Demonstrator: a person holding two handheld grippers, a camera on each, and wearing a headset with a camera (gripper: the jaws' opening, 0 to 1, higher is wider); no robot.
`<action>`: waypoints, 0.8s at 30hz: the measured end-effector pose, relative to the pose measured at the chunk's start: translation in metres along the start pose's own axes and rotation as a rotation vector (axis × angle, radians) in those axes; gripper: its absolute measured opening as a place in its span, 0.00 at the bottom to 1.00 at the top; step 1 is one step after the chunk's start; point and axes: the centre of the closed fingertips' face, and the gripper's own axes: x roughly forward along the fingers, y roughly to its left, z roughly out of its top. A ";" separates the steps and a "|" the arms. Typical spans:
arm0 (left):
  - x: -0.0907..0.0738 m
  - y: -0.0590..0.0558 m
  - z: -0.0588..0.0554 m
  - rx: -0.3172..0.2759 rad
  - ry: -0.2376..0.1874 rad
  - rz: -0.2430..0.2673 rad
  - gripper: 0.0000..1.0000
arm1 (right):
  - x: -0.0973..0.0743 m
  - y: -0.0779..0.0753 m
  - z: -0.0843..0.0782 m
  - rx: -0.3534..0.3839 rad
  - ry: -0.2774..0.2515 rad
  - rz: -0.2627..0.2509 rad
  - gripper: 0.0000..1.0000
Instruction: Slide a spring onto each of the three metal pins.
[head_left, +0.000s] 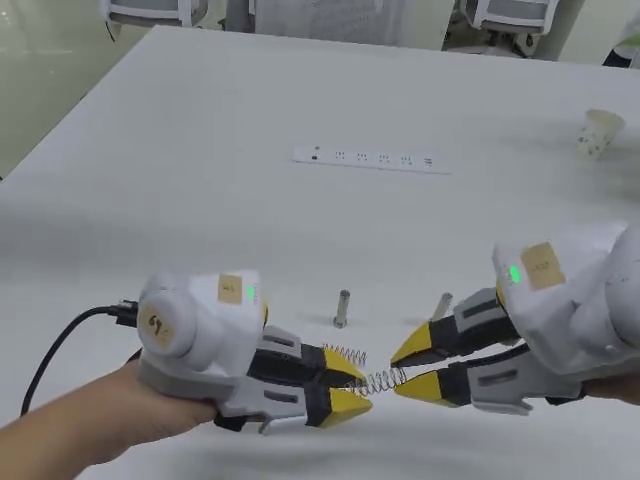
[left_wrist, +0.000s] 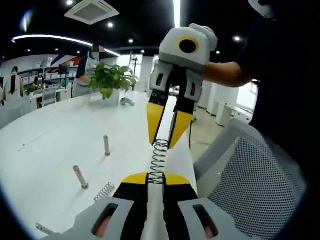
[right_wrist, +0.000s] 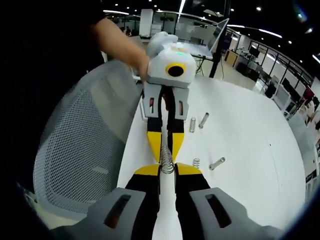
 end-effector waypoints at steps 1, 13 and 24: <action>0.000 0.000 0.000 -0.001 -0.001 0.000 0.02 | 0.000 -0.001 0.004 0.004 -0.019 -0.002 0.08; 0.000 0.000 0.005 0.014 -0.007 0.001 0.02 | 0.003 0.002 0.028 -0.007 -0.099 -0.004 0.08; 0.002 -0.004 0.010 0.022 -0.009 -0.006 0.02 | 0.006 0.005 0.039 -0.026 -0.143 -0.018 0.07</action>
